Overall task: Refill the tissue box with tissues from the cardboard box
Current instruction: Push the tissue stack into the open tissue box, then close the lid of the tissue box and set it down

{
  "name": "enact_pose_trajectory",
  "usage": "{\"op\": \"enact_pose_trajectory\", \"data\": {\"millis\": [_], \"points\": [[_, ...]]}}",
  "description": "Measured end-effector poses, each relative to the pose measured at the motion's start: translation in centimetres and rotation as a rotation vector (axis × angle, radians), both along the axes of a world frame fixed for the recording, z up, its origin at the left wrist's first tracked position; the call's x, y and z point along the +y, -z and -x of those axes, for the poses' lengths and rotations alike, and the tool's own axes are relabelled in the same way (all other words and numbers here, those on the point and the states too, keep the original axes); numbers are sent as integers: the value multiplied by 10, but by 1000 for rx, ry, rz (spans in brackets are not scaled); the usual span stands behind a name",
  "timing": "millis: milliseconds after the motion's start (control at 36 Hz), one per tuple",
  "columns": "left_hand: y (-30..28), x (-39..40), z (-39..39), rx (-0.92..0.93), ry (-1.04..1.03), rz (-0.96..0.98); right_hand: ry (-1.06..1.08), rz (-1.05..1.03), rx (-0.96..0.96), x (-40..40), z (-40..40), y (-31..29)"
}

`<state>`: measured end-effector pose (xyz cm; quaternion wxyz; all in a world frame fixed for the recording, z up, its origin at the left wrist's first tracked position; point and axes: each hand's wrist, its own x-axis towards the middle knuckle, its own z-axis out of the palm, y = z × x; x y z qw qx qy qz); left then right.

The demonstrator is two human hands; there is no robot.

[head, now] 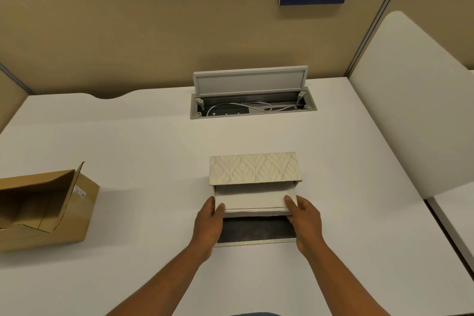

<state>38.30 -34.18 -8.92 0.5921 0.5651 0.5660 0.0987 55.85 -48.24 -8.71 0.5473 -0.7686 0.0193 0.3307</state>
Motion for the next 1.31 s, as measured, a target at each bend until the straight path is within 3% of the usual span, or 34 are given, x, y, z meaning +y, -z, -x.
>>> {"op": "enact_pose_trajectory", "data": {"millis": [167, 278, 333, 389, 444, 528, 639, 1056, 1194, 1306], "points": [[-5, 1, 2, 37, 18, -32, -12, 7, -19, -3, -3, 5], [-27, 11, -1, 6, -38, -516, 7, 0, 9, -2, -4, 7], [-40, 24, -9, -23, 50, -768, -6, 13, -4, 1, -5, 7], [-50, 41, -22, -13, 199, -902, -8, 28, -5, 5, -7, 7], [-56, 57, -36, 58, 382, -902, -9, 60, -2, 8, -8, 6], [-59, 73, -50, 175, 601, -757, -14, 134, -10, 10, -8, 4], [-60, 79, -57, 328, 740, -755, -5, 118, 39, 12, -12, 0], [-67, 65, -33, 276, 785, -906, -18, 101, 15, 10, -12, -3], [-68, 55, -29, 304, 789, -931, 30, -103, 177, -13, -8, -3], [-69, 49, -26, 301, 787, -949, 155, -88, 270, -34, 5, 0]]}}
